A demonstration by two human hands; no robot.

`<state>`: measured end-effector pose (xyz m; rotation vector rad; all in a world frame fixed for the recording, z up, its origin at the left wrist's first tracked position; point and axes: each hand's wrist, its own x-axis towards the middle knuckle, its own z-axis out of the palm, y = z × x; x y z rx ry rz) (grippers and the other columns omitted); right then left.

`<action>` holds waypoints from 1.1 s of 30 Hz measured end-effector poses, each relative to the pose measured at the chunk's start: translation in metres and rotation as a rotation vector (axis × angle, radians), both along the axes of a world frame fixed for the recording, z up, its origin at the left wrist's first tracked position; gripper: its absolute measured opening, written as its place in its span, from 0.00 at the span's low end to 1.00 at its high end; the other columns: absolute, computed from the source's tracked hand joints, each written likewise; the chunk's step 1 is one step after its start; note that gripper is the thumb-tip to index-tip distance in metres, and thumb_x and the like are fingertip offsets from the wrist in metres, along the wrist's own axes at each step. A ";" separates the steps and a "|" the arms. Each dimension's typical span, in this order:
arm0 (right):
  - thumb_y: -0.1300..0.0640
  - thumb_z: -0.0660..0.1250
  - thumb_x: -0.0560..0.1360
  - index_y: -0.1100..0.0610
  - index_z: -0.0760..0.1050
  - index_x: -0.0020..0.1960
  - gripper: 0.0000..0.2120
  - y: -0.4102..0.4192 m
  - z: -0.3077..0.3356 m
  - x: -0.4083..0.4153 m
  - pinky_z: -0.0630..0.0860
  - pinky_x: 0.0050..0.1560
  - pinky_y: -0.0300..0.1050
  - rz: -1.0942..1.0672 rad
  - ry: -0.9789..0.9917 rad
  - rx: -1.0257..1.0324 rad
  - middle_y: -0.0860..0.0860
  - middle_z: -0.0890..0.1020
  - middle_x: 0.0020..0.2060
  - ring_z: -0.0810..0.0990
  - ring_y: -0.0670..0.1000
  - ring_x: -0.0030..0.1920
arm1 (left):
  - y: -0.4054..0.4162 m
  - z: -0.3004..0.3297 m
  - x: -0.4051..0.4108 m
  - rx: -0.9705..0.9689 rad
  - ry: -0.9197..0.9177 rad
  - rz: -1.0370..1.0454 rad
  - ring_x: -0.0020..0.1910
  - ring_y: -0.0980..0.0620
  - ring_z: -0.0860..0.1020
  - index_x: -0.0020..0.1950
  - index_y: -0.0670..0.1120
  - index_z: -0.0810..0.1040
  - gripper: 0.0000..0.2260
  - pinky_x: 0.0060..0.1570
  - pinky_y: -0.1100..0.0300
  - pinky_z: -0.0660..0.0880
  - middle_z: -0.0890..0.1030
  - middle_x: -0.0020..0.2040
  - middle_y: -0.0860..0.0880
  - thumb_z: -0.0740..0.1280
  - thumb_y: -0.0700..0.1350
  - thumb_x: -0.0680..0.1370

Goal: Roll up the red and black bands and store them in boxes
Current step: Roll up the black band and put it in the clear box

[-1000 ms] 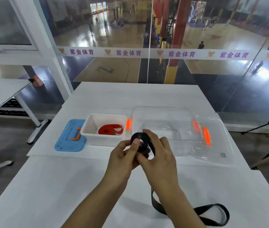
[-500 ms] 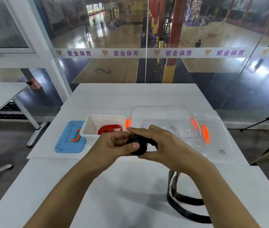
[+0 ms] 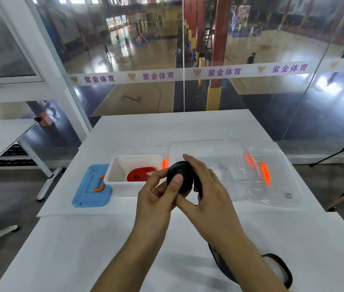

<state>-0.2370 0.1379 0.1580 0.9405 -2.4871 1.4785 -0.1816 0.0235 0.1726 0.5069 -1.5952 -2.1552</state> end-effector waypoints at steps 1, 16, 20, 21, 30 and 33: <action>0.41 0.69 0.74 0.30 0.59 0.74 0.33 -0.003 -0.003 0.002 0.79 0.48 0.40 -0.016 -0.007 -0.016 0.39 0.75 0.52 0.76 0.42 0.51 | 0.002 -0.001 0.000 0.008 -0.009 -0.009 0.52 0.43 0.87 0.62 0.43 0.79 0.20 0.56 0.52 0.82 0.88 0.51 0.41 0.72 0.48 0.73; 0.52 0.76 0.76 0.26 0.66 0.73 0.35 0.024 0.058 -0.036 0.67 0.49 0.25 0.463 0.014 0.487 0.35 0.70 0.44 0.71 0.31 0.50 | -0.057 0.024 0.010 -0.427 -0.165 -0.426 0.52 0.41 0.86 0.58 0.42 0.84 0.13 0.52 0.52 0.83 0.86 0.53 0.41 0.74 0.35 0.74; 0.49 0.75 0.76 0.24 0.55 0.76 0.41 0.024 0.065 -0.036 0.70 0.54 0.29 0.394 0.071 0.430 0.36 0.74 0.50 0.72 0.34 0.55 | -0.047 0.028 0.011 -0.416 -0.035 -0.298 0.53 0.44 0.86 0.57 0.47 0.85 0.15 0.52 0.55 0.83 0.88 0.52 0.44 0.76 0.40 0.70; 0.48 0.76 0.75 0.24 0.53 0.76 0.42 0.025 0.067 -0.037 0.72 0.58 0.33 0.375 0.066 0.397 0.37 0.76 0.55 0.73 0.37 0.58 | -0.044 0.028 0.010 -0.393 -0.009 -0.266 0.52 0.44 0.86 0.55 0.49 0.86 0.15 0.50 0.57 0.83 0.88 0.52 0.45 0.78 0.39 0.70; 0.44 0.76 0.74 0.25 0.52 0.77 0.43 0.023 0.066 -0.029 0.76 0.65 0.43 0.230 0.074 0.126 0.36 0.77 0.65 0.77 0.43 0.64 | -0.016 0.046 -0.003 -0.080 0.121 -0.053 0.54 0.43 0.86 0.55 0.51 0.87 0.13 0.50 0.57 0.83 0.88 0.53 0.45 0.77 0.52 0.72; 0.39 0.71 0.73 0.24 0.51 0.77 0.41 0.012 0.058 -0.016 0.78 0.57 0.42 0.106 0.147 0.064 0.41 0.77 0.55 0.78 0.46 0.56 | -0.005 0.047 -0.007 0.056 0.106 -0.021 0.55 0.40 0.86 0.58 0.46 0.84 0.14 0.50 0.57 0.83 0.87 0.54 0.42 0.71 0.49 0.75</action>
